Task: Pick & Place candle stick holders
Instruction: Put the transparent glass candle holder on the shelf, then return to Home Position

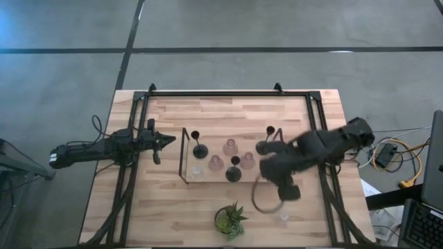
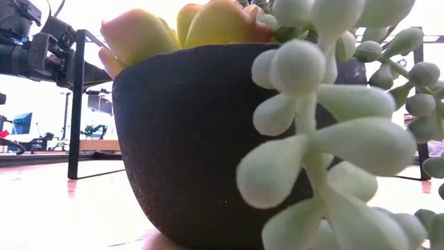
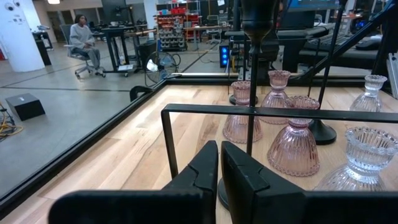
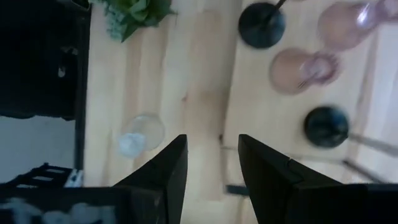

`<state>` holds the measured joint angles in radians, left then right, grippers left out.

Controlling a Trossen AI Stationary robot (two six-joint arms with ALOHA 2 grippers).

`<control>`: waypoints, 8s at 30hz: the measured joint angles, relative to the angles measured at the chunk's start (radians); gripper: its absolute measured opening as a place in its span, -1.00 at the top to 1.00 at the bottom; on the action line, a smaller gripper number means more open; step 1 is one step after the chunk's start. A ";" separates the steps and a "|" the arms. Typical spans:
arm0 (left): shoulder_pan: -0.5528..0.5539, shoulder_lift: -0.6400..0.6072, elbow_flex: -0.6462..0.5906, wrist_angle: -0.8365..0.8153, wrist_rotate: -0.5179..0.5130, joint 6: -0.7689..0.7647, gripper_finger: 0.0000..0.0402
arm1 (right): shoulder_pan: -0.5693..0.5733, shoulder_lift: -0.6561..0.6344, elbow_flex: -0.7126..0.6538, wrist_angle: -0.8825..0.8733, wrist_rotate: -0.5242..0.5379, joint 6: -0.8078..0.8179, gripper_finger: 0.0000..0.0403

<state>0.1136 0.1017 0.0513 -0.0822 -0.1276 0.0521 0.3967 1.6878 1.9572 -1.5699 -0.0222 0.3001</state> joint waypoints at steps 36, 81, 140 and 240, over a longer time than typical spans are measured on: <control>0.000 0.000 0.000 0.000 0.000 0.000 0.88 | 0.332 0.016 -0.578 0.424 -0.028 0.797 0.54; 0.000 0.000 0.000 0.000 0.000 0.000 0.88 | 0.130 -0.015 -0.530 0.446 -0.087 0.420 0.90; 0.000 0.000 0.000 0.000 0.000 0.000 0.88 | -0.218 -0.020 -0.569 0.311 -0.042 0.082 0.91; 0.000 0.000 0.000 0.000 0.000 0.000 0.88 | -0.118 -0.311 -0.579 0.410 0.063 0.094 0.54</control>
<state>0.1135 0.1017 0.0513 -0.0822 -0.1276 0.0521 0.2784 1.3767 1.3781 -1.1597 0.0410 0.3939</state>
